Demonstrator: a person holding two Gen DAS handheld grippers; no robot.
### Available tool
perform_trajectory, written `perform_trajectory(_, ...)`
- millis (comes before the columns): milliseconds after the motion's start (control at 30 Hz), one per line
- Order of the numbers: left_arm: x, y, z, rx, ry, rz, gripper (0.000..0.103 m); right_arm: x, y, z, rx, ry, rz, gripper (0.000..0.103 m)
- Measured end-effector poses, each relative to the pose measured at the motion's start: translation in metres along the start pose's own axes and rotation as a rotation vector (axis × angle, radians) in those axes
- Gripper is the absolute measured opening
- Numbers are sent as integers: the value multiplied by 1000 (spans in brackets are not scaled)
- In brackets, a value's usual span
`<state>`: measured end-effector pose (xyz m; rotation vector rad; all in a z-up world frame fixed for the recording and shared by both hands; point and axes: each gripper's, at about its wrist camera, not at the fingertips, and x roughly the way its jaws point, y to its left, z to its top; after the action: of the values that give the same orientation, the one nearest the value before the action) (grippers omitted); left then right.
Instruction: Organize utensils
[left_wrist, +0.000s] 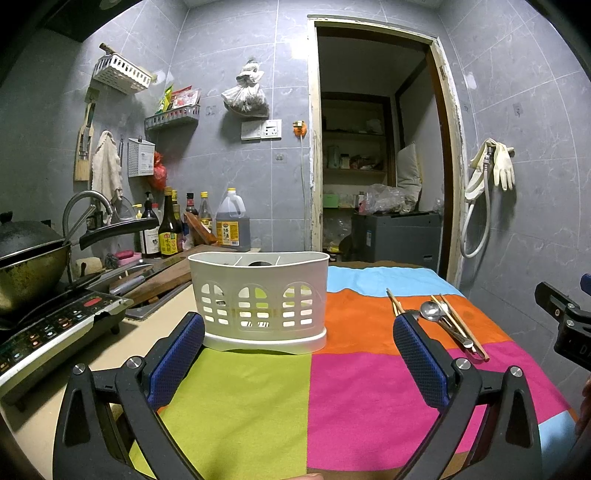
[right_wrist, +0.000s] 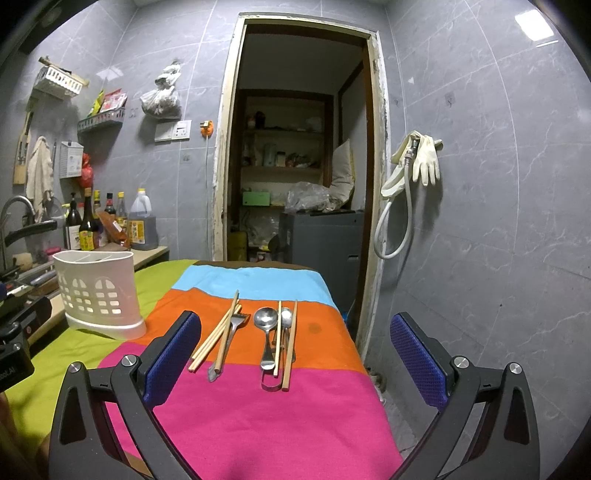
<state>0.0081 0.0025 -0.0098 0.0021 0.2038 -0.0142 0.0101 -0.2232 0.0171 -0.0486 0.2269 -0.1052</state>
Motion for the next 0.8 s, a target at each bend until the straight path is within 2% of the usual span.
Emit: perform_trajectory(800, 0, 0, 0, 0, 0, 1, 100, 1, 1, -1, 1, 7, 2, 103)
